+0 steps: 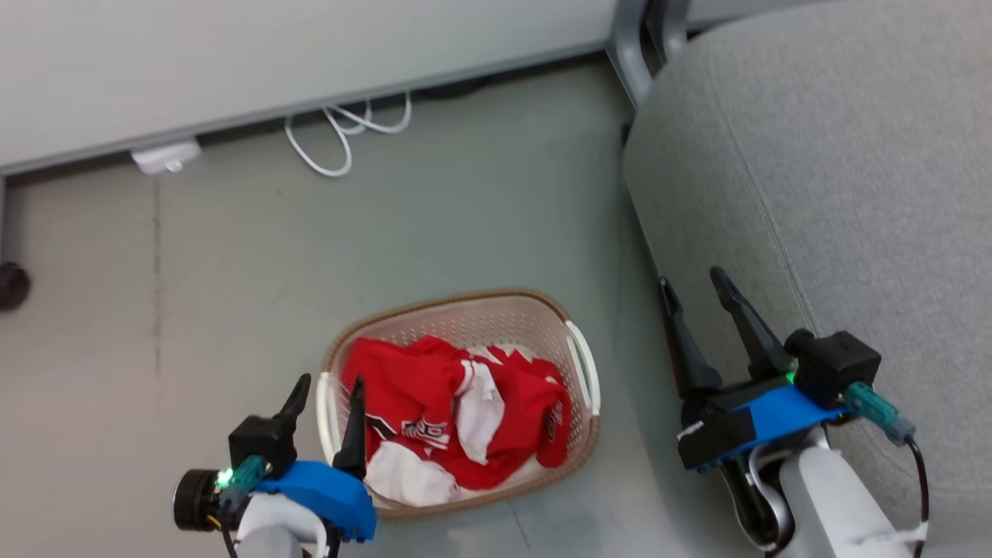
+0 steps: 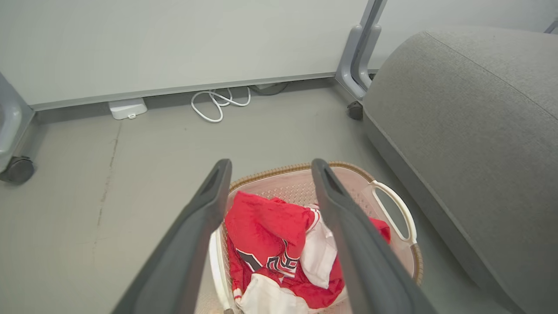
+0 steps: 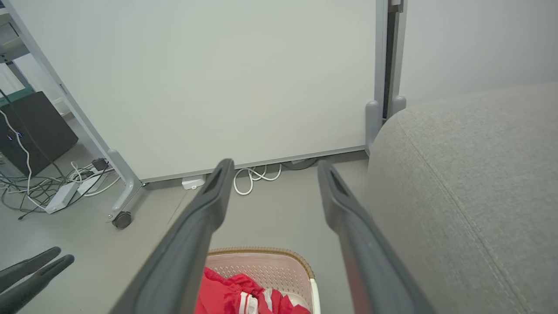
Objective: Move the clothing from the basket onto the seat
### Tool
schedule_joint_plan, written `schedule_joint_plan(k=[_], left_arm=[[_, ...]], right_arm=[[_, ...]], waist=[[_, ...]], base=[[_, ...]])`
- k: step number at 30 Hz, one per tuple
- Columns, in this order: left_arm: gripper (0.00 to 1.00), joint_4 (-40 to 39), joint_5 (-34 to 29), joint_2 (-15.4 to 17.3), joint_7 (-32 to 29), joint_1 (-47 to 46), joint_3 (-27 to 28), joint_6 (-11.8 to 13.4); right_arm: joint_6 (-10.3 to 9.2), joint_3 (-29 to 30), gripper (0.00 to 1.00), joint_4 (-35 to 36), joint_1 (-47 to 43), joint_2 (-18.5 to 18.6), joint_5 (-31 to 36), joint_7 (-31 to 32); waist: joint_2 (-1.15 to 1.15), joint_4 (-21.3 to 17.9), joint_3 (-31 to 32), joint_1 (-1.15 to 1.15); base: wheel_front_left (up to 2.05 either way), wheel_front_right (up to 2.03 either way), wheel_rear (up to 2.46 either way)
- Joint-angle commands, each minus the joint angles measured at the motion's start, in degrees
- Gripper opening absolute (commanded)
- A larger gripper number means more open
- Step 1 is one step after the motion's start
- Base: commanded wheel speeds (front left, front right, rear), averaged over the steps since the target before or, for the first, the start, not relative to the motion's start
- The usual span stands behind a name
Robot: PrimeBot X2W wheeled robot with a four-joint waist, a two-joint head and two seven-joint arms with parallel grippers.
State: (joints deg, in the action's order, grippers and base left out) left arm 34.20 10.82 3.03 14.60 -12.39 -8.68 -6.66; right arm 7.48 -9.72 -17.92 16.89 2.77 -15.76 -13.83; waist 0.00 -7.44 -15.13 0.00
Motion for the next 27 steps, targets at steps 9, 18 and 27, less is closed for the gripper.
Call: schedule_joint_plan(k=[9,18,27], left_arm=[[1.00,9.9,0.0,2.5,-2.2,-10.3,-1.5,-0.6],[1.00,19.1,0.7,5.2,-5.9,-17.5,-2.2,-0.7],[1.00,23.9,0.2,8.2,-8.1,-22.1,-1.8,2.9]], right_arm=[[0.03,-4.0,1.00,1.6,6.5,0.2,-3.2,-1.3],[0.03,-6.4,1.00,4.9,8.5,0.1,-7.1,-1.4],[0.03,-10.1,1.00,9.9,10.3,0.1,-9.6,-1.4]], waist=[[0.00,-9.7,-14.6,0.00],[0.00,-14.4,-22.4,0.00],[0.00,-18.2,-27.7,0.00]], base=[[0.00,0.00,0.00],[0.00,0.00,0.00],[0.00,0.00,0.00]])
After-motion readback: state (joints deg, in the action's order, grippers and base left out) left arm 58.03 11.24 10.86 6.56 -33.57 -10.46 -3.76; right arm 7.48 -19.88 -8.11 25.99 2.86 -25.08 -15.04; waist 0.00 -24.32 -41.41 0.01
